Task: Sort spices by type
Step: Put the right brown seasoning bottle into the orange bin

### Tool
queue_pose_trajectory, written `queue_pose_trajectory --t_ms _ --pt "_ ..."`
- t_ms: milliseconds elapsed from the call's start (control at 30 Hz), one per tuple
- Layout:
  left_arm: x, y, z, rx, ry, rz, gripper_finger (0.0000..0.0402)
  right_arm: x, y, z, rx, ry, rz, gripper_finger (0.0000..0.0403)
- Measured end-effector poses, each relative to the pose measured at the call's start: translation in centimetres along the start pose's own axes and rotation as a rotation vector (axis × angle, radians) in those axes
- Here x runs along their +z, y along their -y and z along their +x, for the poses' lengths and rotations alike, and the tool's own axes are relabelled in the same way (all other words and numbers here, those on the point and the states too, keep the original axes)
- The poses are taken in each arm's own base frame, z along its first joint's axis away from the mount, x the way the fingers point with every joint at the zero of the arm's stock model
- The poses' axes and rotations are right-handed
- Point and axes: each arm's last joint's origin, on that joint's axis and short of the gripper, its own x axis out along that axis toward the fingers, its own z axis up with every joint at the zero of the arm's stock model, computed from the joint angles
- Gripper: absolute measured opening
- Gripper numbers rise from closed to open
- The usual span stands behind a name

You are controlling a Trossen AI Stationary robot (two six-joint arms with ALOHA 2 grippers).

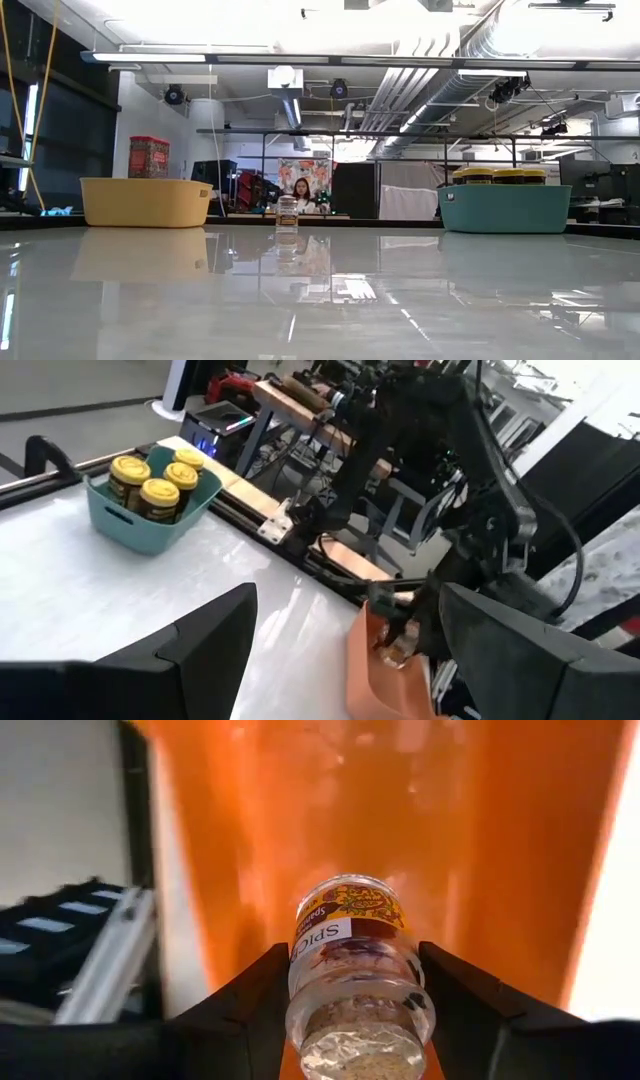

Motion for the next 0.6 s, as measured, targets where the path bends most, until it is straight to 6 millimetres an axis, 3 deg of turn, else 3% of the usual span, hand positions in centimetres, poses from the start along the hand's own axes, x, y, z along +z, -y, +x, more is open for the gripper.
queue_pose_trajectory --t_ms 300,600 --pt "-1.5 0.6 1.5 0.023 -0.007 -0.019 0.0301 1.2 -0.2 3.5 -0.063 -0.089 -0.019 0.0181" --pt "-1.5 0.5 1.7 0.035 -0.008 0.003 0.0301 1.4 -0.2 4.2 -0.071 -0.102 -0.005 0.0187"
